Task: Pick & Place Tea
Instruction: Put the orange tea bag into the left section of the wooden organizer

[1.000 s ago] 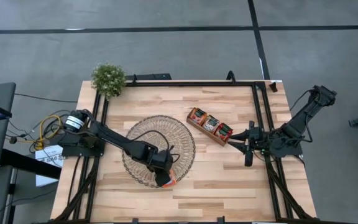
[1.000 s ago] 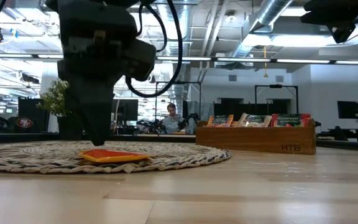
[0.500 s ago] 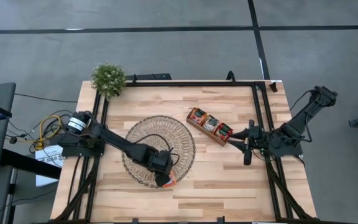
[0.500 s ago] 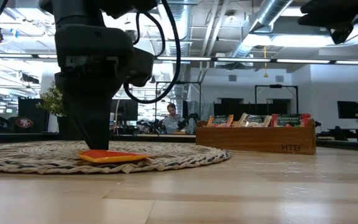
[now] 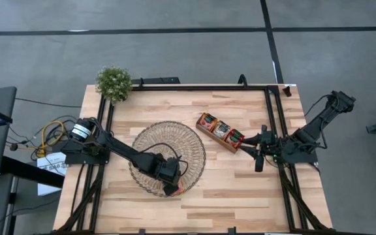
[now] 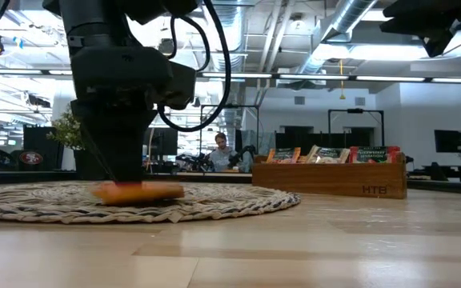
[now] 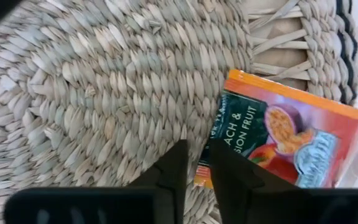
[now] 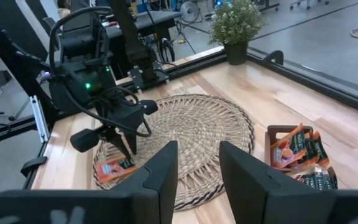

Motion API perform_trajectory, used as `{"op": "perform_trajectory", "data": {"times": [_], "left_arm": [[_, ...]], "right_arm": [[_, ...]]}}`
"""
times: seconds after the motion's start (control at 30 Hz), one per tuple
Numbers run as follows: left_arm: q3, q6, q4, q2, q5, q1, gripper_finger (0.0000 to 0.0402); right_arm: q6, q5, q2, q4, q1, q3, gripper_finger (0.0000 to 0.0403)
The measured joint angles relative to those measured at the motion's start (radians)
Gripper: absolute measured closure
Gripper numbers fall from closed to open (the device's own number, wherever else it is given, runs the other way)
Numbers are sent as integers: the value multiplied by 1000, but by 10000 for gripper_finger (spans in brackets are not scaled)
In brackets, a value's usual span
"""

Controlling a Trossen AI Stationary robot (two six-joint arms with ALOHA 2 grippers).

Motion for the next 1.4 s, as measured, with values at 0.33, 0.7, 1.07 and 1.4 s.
{"op": "perform_trajectory", "data": {"times": [0.33, 0.7, 1.07, 1.4], "left_arm": [[-1, -7, 1, 4, -44, 1, 399], [-7, 7, -46, -41, -70, 2, 401], [-6, 9, -109, -89, -102, 2, 401], [80, 60, -202, -89, -149, 2, 401]], "right_arm": [[1, 0, 0, 13, 0, 0, 294], [8, -2, 0, 19, 1, 0, 294], [7, -2, 0, 21, 1, 0, 294], [6, -1, 0, 21, 1, 0, 294]]}}
